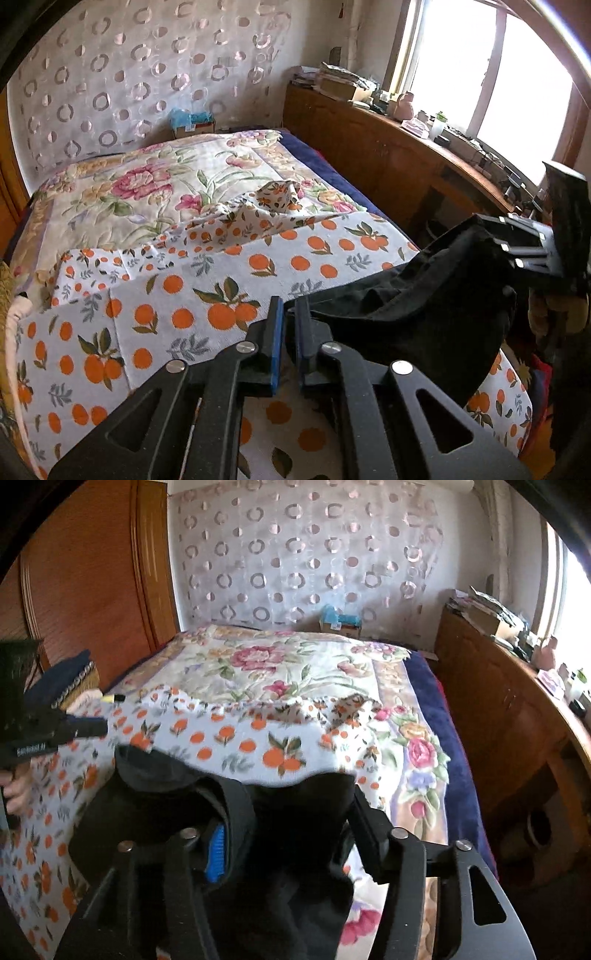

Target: Fold small clothes

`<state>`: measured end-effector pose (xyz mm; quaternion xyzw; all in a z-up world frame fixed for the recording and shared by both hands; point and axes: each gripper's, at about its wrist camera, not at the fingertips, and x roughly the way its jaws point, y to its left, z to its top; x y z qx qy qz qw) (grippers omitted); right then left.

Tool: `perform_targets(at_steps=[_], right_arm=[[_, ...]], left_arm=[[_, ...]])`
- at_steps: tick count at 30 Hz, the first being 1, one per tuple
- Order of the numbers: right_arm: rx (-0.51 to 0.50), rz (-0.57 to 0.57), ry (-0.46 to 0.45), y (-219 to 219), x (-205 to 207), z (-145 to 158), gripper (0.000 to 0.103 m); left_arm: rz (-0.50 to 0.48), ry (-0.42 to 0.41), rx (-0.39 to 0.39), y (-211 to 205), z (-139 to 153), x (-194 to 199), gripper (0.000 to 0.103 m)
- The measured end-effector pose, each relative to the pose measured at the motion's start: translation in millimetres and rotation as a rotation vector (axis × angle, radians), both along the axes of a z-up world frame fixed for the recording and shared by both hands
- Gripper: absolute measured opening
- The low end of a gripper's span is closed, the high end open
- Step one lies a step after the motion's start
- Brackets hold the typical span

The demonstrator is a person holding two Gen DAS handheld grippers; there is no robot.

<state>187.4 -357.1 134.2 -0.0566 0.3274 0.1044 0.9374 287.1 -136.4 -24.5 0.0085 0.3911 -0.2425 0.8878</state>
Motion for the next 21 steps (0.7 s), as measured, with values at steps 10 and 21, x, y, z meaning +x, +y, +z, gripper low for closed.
perform_targets(at_steps=[10,21], right_arm=[[-0.122,-0.143,-0.026,-2.9,29.7,2.3,0.061],[-0.010,-0.123,-0.043,-5.5,-38.4,0.4,0.065]], left_arm=[[-0.058,-0.006,-0.020,-7.4,-0.3,-12.0,0.054],[-0.075,0.062,0.024,-16.5,-33.2,-1.0,0.054]])
